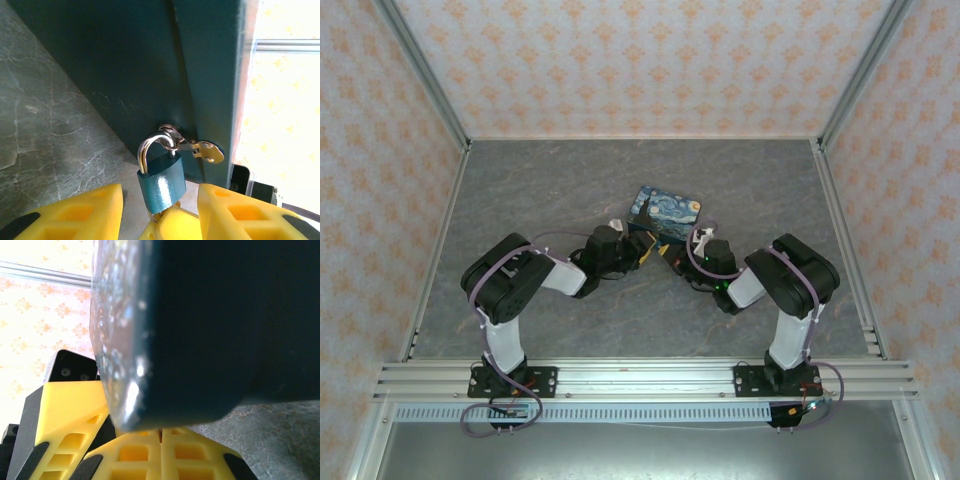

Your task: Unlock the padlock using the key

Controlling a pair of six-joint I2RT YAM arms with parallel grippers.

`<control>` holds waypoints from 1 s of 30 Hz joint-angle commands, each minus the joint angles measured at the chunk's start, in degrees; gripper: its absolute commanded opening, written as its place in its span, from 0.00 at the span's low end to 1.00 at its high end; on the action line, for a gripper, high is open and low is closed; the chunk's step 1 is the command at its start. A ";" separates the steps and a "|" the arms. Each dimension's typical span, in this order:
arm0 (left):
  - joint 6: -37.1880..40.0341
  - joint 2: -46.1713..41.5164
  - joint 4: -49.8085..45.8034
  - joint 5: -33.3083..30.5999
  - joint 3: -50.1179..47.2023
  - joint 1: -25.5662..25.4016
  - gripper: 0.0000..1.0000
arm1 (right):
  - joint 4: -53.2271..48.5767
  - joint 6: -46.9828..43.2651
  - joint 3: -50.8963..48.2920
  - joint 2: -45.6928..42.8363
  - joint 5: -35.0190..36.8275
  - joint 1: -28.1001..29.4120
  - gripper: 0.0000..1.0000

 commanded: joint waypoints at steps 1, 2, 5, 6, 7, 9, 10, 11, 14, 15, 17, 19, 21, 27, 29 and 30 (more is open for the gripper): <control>-0.55 1.32 1.89 -0.90 1.62 -0.27 0.43 | 1.01 0.52 1.28 -0.83 -1.52 0.40 0.00; -0.64 1.62 2.04 -0.86 1.77 -0.35 0.42 | 0.92 0.53 1.28 -0.90 -1.63 0.36 0.00; -0.76 2.37 2.44 -0.77 2.28 -0.32 0.41 | 0.71 0.62 1.45 -0.93 -1.96 0.36 0.00; -0.71 2.42 2.52 -0.75 2.46 -0.32 0.41 | 0.67 0.62 1.46 -0.96 -2.04 0.38 0.00; -0.64 2.42 2.61 -0.75 2.61 -0.32 0.41 | 0.63 0.60 1.49 -0.93 -2.17 0.35 0.00; -0.62 2.42 2.80 -0.79 2.82 -0.31 0.41 | 0.46 0.62 1.48 -1.10 -2.27 0.41 0.00; -0.75 2.42 2.99 -0.75 2.87 -0.32 0.40 | 0.38 0.62 1.45 -1.19 -2.20 0.41 0.00; -0.71 4.06 3.20 -0.79 2.87 -0.26 0.40 | 0.29 0.62 1.46 -1.19 -2.18 0.39 0.00; -0.82 4.52 3.65 -0.81 3.13 -0.41 0.38 | 0.19 0.78 1.59 -1.19 -2.27 0.37 0.00; -0.77 4.57 3.67 -0.86 3.17 -0.41 0.38 | 0.22 0.88 1.63 -1.19 -2.27 0.37 0.00; -0.71 4.87 3.58 -1.03 3.34 -0.50 0.37 | 0.20 1.13 1.72 -1.28 -2.41 0.40 0.00; -0.81 5.22 3.58 -1.05 3.34 -0.50 0.36 | 0.19 1.32 1.74 -1.28 -2.35 0.37 0.00; -0.89 5.54 3.57 -1.18 3.43 -0.59 0.34 | 0.23 1.71 1.63 -1.34 -2.28 0.33 0.00; -0.80 6.01 3.58 -1.32 3.68 -0.81 0.25 | 0.37 3.30 1.63 -1.44 -2.59 0.33 0.00; -0.71 5.77 3.49 -1.35 3.56 -0.76 0.19 | 0.37 3.78 1.55 -1.67 -2.62 0.40 0.02; -0.63 5.59 3.37 -1.45 3.41 -0.76 0.17 | 0.29 3.79 1.42 -1.85 -2.54 0.35 0.04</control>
